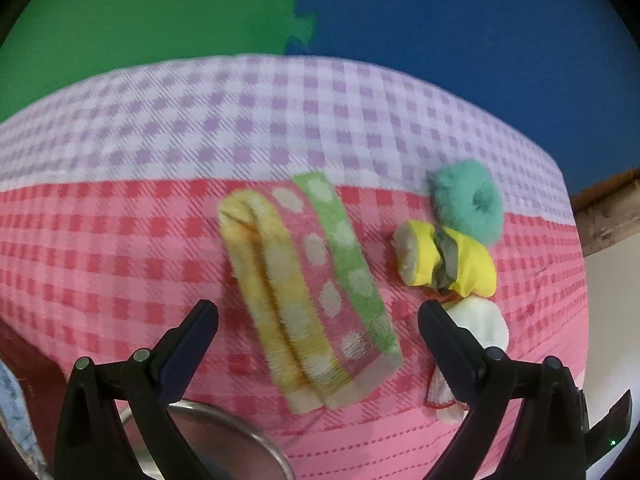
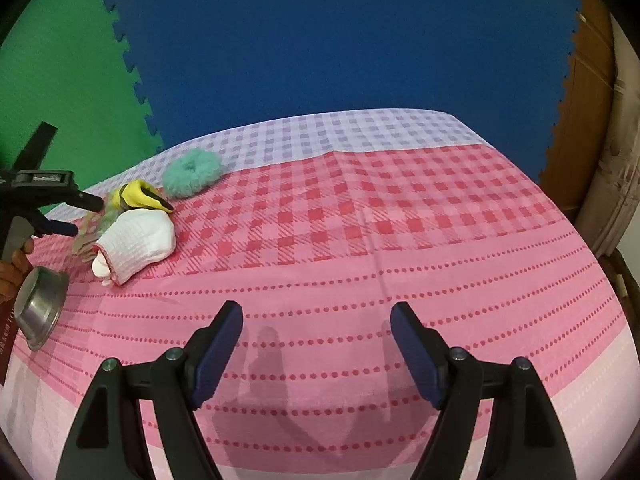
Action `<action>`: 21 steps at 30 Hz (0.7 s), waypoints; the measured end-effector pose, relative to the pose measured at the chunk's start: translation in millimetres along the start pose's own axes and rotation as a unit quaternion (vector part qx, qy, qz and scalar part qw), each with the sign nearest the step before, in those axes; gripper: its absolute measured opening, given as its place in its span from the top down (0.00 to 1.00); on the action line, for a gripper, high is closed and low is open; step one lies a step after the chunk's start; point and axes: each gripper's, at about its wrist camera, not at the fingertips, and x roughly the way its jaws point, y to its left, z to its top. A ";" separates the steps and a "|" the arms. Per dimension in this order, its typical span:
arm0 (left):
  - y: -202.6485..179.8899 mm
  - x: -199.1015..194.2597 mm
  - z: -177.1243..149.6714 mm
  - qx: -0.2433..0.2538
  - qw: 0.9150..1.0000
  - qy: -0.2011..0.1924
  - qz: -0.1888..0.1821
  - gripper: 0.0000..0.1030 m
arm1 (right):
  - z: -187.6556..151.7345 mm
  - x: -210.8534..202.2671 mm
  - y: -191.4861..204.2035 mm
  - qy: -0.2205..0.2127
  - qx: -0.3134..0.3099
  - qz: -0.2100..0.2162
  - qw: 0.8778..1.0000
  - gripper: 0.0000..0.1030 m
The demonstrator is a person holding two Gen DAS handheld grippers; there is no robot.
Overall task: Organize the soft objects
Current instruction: 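Grasp the yellow-green striped towel with the left tool, then carry the striped towel toward the tin with the left tool while the right tool grasps the white knit glove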
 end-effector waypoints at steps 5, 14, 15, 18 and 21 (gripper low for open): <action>-4.4 15.2 -3.1 0.004 1.000 0.002 0.022 0.04 | 0.4 -1.1 -1.0 -0.001 0.003 0.002 1.000 0.24; -23.0 12.9 -13.7 0.035 0.997 -0.039 0.063 0.77 | 2.2 -1.4 -3.7 -0.009 0.015 -0.002 1.000 0.24; -20.4 9.2 -14.3 0.030 0.996 -0.045 0.063 0.78 | 2.6 -1.5 -4.7 -0.010 0.016 -0.001 1.000 0.24; -14.8 -6.7 -24.7 0.023 0.995 -0.074 0.062 0.78 | 2.8 -1.9 -6.8 -0.013 0.021 0.000 1.000 0.24; -14.7 -29.5 -42.7 0.011 0.994 -0.100 0.036 0.78 | 2.7 -1.9 -7.3 -0.013 0.024 0.001 1.000 0.24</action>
